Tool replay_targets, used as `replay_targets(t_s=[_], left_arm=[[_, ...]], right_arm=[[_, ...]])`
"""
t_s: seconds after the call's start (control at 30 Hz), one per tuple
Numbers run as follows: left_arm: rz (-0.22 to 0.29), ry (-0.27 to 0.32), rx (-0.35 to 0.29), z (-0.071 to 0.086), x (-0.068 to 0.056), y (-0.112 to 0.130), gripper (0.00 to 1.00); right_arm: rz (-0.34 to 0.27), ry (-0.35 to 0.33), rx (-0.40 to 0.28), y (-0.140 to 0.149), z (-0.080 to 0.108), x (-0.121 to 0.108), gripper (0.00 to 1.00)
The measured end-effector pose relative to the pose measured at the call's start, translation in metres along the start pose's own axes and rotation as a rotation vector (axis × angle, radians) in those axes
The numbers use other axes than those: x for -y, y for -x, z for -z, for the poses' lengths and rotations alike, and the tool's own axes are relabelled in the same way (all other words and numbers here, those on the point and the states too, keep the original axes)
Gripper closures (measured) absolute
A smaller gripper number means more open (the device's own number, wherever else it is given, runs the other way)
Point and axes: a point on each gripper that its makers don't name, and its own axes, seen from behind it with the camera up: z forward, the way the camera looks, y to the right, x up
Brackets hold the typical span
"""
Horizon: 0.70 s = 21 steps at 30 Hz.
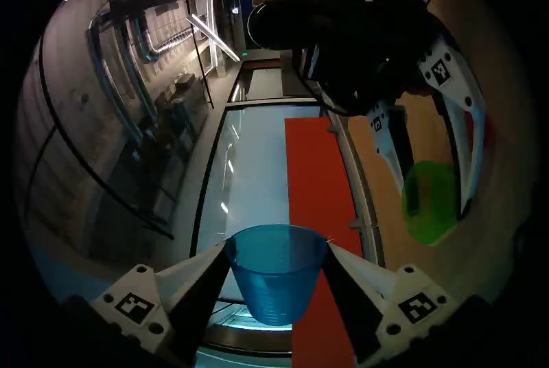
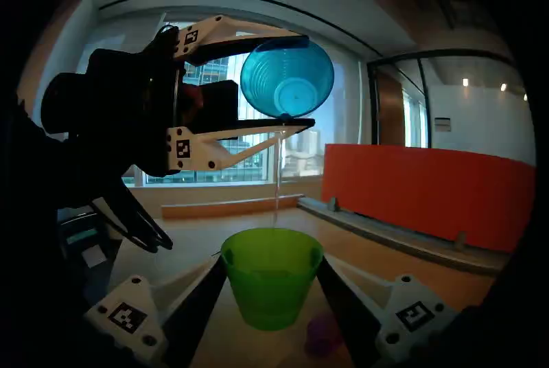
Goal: Pour water
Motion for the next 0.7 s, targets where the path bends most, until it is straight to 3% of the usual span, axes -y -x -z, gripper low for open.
replay_targets(t_s=[0.7], left_arm=[[-0.016, -0.004, 0.001, 0.0007, -0.0076, -0.0031, 0.12]], right_arm=[[0.001, 0.004, -0.004, -0.0027, 0.0003, 0.0006, 0.10]])
